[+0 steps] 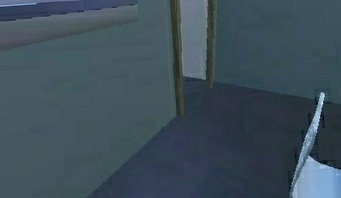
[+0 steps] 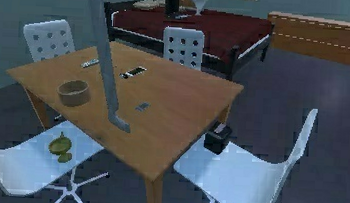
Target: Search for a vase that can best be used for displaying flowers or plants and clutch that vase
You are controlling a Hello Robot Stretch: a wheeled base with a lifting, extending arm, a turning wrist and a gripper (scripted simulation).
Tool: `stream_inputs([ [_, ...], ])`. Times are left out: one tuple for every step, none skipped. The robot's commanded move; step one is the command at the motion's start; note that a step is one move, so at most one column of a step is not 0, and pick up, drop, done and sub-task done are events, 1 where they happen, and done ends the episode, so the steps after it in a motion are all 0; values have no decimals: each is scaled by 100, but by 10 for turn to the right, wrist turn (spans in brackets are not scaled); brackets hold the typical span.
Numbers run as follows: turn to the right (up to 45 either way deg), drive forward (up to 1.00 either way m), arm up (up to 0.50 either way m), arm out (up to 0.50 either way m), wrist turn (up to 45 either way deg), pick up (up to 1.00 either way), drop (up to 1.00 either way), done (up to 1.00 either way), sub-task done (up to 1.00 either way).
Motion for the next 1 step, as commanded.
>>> stream_inputs([
  [30,0,0,0,0,0,0,0,0],
])
